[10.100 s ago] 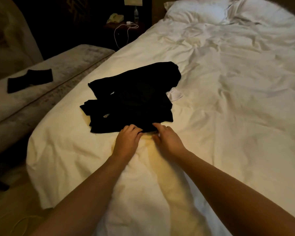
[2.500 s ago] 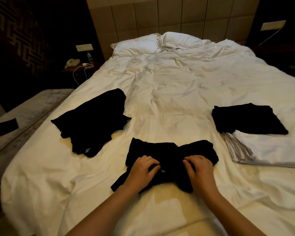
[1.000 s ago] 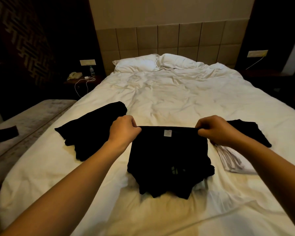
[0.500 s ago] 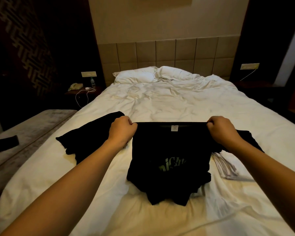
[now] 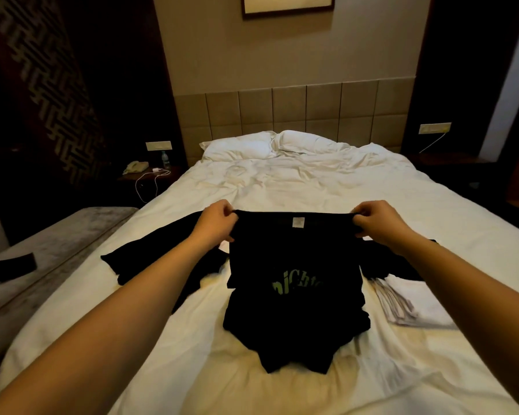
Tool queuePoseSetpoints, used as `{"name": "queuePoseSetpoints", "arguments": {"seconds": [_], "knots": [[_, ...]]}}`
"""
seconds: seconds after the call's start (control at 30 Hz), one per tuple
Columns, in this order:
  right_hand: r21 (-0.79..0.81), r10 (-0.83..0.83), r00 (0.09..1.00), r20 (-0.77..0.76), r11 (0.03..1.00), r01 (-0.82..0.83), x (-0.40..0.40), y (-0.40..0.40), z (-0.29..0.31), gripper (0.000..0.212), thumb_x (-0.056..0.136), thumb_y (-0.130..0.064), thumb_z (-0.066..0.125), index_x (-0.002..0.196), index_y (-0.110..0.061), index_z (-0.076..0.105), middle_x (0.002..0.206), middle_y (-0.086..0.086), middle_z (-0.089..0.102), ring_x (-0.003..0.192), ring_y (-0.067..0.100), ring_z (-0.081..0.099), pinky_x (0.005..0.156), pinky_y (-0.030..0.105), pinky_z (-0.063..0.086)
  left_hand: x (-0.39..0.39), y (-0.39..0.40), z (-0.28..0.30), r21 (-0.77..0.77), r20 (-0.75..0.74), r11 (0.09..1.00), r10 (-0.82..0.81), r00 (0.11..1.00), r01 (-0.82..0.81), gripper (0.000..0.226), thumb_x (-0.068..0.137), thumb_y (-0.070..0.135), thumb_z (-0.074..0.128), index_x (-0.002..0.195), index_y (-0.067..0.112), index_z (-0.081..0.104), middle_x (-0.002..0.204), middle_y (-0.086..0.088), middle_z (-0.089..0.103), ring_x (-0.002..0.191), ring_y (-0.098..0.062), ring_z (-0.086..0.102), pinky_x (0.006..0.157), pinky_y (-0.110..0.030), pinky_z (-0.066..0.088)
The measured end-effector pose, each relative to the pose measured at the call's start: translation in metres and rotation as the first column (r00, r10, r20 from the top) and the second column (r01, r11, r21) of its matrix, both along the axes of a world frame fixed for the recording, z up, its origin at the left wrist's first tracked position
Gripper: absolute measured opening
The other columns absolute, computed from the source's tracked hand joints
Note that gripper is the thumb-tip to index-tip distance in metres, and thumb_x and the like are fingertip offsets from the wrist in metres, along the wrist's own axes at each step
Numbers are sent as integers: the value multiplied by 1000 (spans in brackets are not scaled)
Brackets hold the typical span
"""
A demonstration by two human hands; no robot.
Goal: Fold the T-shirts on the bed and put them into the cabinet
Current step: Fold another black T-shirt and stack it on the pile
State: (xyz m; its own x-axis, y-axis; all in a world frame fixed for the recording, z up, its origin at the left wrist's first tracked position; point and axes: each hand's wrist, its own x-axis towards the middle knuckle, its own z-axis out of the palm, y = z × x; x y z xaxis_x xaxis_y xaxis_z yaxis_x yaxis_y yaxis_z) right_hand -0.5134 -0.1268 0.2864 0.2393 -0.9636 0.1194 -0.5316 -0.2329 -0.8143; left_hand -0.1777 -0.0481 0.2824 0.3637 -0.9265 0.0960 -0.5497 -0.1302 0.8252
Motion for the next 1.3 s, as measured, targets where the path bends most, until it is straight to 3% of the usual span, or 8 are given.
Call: {"name": "queuePoseSetpoints", "arguments": {"seconds": [0.07,0.13,0.33,0.5,0.7,0.9,1.03,1.3], "knots": [[-84,-38,988,-146,996,26,-7,-1,2,17,96,-3,54,99,1,70,90,19,70,77,32,70,78,44,59,12,3,4,66,424,997,-64,903,40,9,91,18,65,88,10,63,89,-6,65,76,-24,66,61,-35,55],[-105,-58,975,-212,994,37,-9,-1,2,19,98,-8,52,92,-1,69,86,17,69,72,31,70,76,47,60,17,7,7,121,563,989,-136,815,81,7,88,20,69,86,14,66,88,-3,66,78,-23,65,65,-35,55],[260,85,942,325,950,-176,-13,-8,-6,21,102,-10,49,85,3,50,92,18,43,84,30,52,59,31,58,4,8,4,42,-138,983,-173,975,180,22,98,2,47,86,-3,65,72,-10,60,56,-17,60,47,-28,54],[333,383,903,195,840,-429,-43,-10,-9,36,84,-21,72,117,-7,65,110,14,71,100,29,69,83,30,56,8,14,-3,172,-450,970,-77,890,171,16,100,14,45,86,9,50,64,-2,35,52,-17,41,44,-32,50],[210,260,944,205,930,-302,-40,-15,-22,13,93,-1,61,103,1,69,101,20,71,84,26,71,70,25,60,-1,7,-15,19,-446,999,-24,895,36,21,102,15,52,84,12,60,84,0,49,75,-16,52,45,-28,51],[167,129,934,333,967,-193,-27,-23,-31,14,98,-12,57,96,1,62,96,16,62,88,27,66,71,29,62,-7,-9,-20,-234,-407,972,-74,910,-26,30,100,13,54,70,12,56,53,5,48,51,-15,46,40,-26,35],[307,27,895,445,935,-180,-20,-35,-25,32,99,-26,56,99,6,60,104,15,62,102,27,63,72,30,62,-3,-23,-4,-12,-21,986,-167,986,167,33,99,36,60,77,12,55,52,4,47,44,-14,42,44,-26,35],[345,74,903,423,908,-236,-24,-48,-24,33,97,-26,59,105,6,61,97,15,65,87,23,67,63,27,59,21,-32,8,253,-119,913,-298,947,319,14,88,15,75,100,8,74,87,-5,73,60,-10,62,51,-21,48]]}}
